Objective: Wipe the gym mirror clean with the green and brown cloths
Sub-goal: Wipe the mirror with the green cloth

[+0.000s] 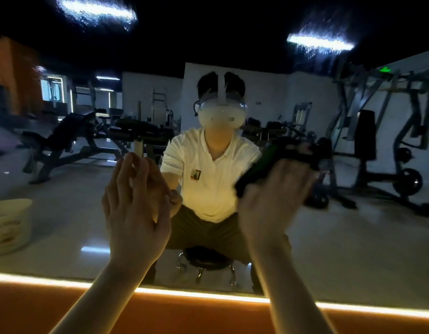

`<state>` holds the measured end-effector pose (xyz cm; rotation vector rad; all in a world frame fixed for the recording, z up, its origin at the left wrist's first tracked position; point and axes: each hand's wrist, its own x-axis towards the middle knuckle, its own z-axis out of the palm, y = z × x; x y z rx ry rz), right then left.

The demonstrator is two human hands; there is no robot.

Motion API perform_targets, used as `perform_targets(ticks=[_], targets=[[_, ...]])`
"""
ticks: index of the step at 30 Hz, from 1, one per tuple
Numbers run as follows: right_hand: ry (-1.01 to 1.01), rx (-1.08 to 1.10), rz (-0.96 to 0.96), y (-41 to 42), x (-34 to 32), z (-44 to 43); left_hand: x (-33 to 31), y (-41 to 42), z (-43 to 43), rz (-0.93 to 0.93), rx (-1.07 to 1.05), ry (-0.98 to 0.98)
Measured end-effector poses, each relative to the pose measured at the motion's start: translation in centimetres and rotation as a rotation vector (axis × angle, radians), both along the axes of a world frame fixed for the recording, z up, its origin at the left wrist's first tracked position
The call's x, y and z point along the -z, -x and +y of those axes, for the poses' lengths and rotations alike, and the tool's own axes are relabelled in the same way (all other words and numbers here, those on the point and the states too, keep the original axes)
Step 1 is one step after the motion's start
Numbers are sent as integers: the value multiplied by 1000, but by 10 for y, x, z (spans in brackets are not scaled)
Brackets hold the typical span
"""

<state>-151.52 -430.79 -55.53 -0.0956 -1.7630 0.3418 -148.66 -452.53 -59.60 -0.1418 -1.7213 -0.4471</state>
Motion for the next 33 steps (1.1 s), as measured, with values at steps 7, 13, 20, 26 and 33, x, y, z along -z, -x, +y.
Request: perform_targets(ticks=[7, 13, 20, 26, 33], targets=[[-999, -179, -102, -9, -18, -89, -20, -3, -14, 16, -17, -10], [-497, -16, -22, 0, -68, 61, -25, -6, 2, -2, 25, 17], [139, 55, -79, 3, -108, 97, -50, -11, -3, 32, 84, 173], [-327, -25, -11, -8, -118, -43, -123, -8, -25, 117, 78, 187], [-956, -126, -25, -3, -138, -20, -184, 5, -24, 160, 27, 277]])
